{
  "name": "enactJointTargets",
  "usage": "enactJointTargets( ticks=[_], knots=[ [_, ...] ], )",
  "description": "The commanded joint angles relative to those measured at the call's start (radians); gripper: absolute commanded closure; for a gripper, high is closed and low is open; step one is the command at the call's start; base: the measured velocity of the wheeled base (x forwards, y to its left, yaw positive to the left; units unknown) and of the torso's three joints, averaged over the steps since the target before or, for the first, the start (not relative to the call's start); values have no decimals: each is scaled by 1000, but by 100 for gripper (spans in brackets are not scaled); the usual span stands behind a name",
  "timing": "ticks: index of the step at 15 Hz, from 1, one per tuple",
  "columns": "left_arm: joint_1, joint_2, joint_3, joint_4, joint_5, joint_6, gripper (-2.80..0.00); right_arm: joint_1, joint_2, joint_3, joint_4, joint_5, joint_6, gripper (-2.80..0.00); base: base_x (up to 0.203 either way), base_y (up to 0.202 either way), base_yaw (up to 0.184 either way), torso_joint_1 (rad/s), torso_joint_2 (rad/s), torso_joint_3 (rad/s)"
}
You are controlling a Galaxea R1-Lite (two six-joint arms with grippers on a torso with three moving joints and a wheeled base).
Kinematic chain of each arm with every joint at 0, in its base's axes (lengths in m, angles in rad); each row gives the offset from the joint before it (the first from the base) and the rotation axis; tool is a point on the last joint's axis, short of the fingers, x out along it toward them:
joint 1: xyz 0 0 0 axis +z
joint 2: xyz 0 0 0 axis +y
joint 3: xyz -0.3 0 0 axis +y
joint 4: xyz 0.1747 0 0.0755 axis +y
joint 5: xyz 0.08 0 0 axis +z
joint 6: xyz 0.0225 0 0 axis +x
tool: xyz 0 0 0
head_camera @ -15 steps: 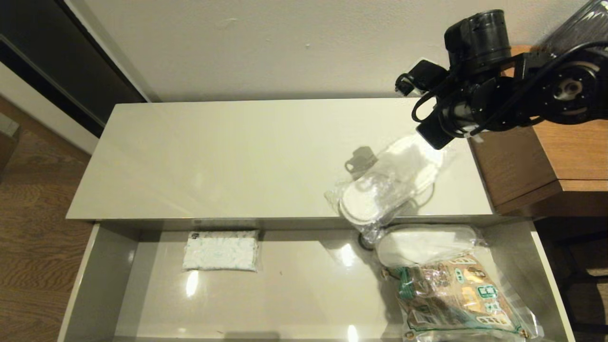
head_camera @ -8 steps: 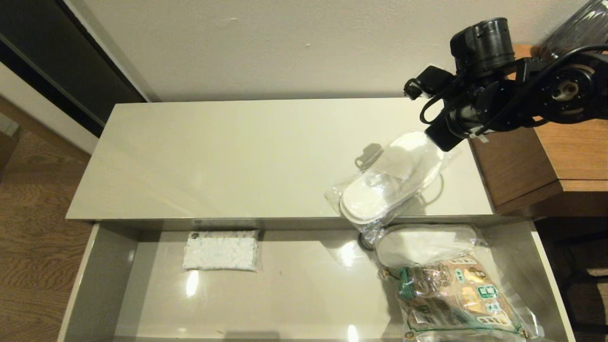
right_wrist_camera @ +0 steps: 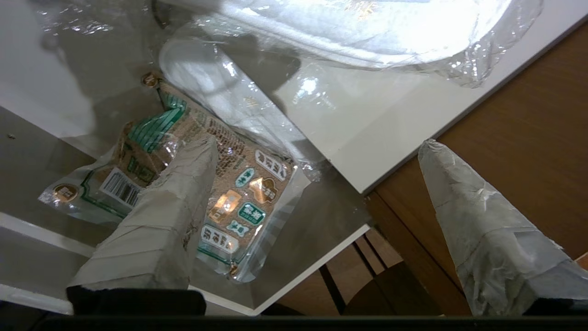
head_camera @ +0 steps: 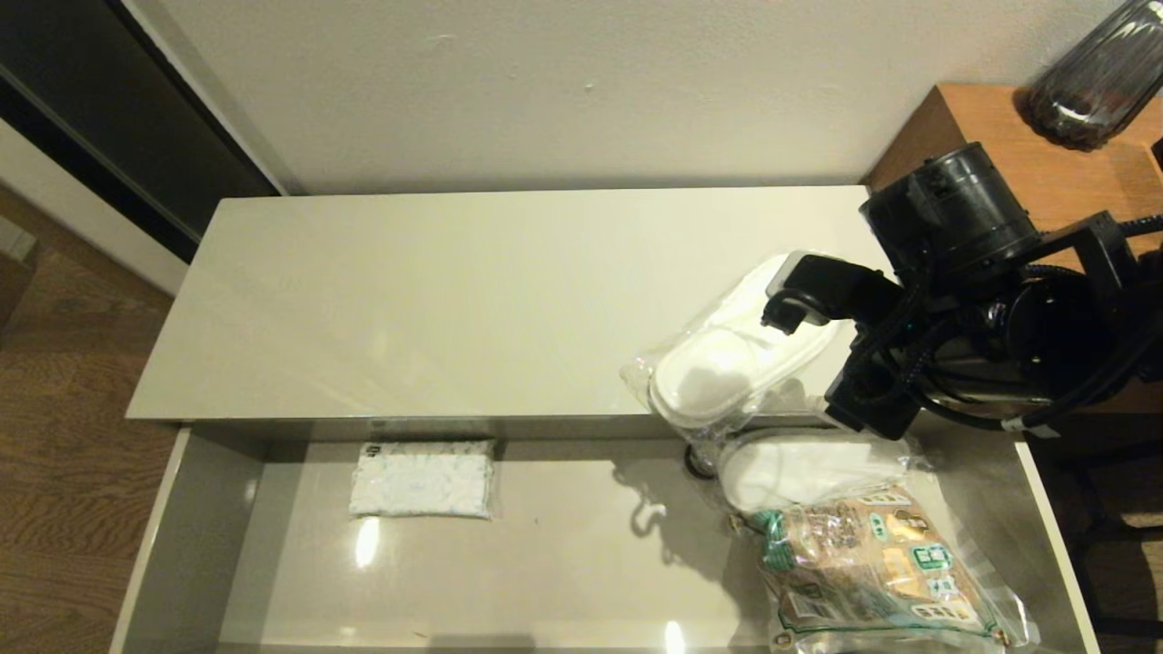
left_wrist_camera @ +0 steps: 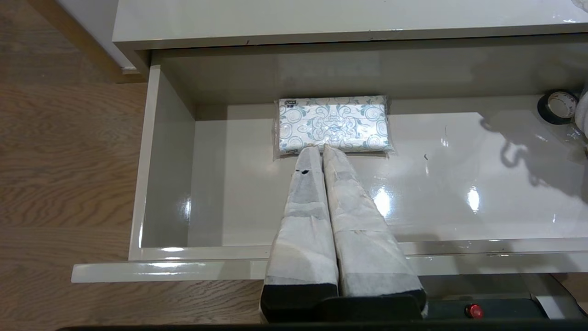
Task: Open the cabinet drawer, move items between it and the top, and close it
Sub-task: Place the disposable slippers on the table
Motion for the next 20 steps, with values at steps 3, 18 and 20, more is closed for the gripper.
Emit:
enactJointTargets(
  ticks=[3,18,20],
  knots=[
    [-1,1,0,-1,0,0,0,18,19,17,-1,-4,3,0,0,0,0,0,0,0],
    [-1,1,0,-1,0,0,0,31,401,-59,-364,-4,36,0,0,0,0,0,0,0],
    [-1,1,0,-1,0,0,0,22,447,-122,-395,-20,39,0,0,0,0,0,0,0]
  ],
)
